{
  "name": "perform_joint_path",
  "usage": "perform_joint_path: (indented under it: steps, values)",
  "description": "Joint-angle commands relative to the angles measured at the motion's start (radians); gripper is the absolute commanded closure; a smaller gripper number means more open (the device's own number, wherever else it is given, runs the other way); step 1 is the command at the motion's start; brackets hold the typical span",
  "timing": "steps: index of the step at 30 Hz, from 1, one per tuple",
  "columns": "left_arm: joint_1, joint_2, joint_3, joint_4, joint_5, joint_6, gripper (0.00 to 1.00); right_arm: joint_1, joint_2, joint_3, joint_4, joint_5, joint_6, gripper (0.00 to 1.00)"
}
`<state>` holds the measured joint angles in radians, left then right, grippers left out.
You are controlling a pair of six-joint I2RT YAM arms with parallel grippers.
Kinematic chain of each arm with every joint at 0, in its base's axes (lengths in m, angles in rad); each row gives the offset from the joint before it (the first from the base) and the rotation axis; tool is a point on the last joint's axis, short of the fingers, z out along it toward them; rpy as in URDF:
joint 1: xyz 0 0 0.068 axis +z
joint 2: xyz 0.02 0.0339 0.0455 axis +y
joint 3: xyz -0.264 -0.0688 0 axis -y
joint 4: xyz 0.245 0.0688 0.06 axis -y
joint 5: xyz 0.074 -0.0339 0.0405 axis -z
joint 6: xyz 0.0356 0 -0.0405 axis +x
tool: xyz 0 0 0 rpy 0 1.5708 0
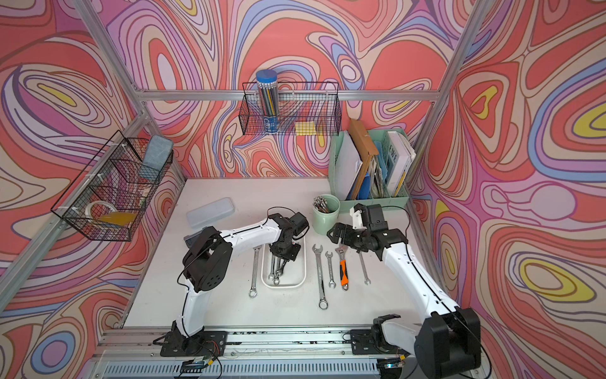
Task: Take out the wrench from the storage box
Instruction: Pick up the wrench from the storage box, then place the wrench at the center of the board.
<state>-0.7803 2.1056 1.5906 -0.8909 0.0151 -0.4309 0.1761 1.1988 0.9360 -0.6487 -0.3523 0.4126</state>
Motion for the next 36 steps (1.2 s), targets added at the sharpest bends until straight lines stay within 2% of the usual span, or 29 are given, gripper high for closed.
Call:
perform_joint_path:
  steps: [1,10,16,22,24,29,36]
  values:
    - [-0.005,-0.1,0.048,-0.067,-0.033,-0.036,0.97,-0.007,-0.013,0.0,0.004,0.004,0.004,0.02]
    - [0.033,-0.292,0.076,-0.186,-0.109,-0.034,0.97,-0.006,-0.01,-0.004,0.026,-0.023,0.015,0.02]
    - [0.147,-0.442,-0.111,-0.149,-0.109,-0.04,0.97,-0.007,-0.011,-0.002,0.028,-0.031,0.015,0.02]
    - [0.267,-0.524,-0.348,-0.017,-0.09,-0.072,0.98,-0.007,-0.01,-0.002,0.029,-0.034,0.016,0.02]
    - [0.284,-0.53,-0.42,0.052,-0.059,-0.094,0.98,-0.007,-0.009,-0.001,0.029,-0.034,0.017,0.02]
    - [0.294,-0.471,-0.525,0.161,-0.074,-0.125,0.98,-0.007,-0.01,0.0,0.025,-0.031,0.017,0.02]
    - [0.307,-0.387,-0.586,0.22,-0.106,-0.14,0.98,-0.007,-0.015,0.0,0.014,-0.019,0.013,0.02]
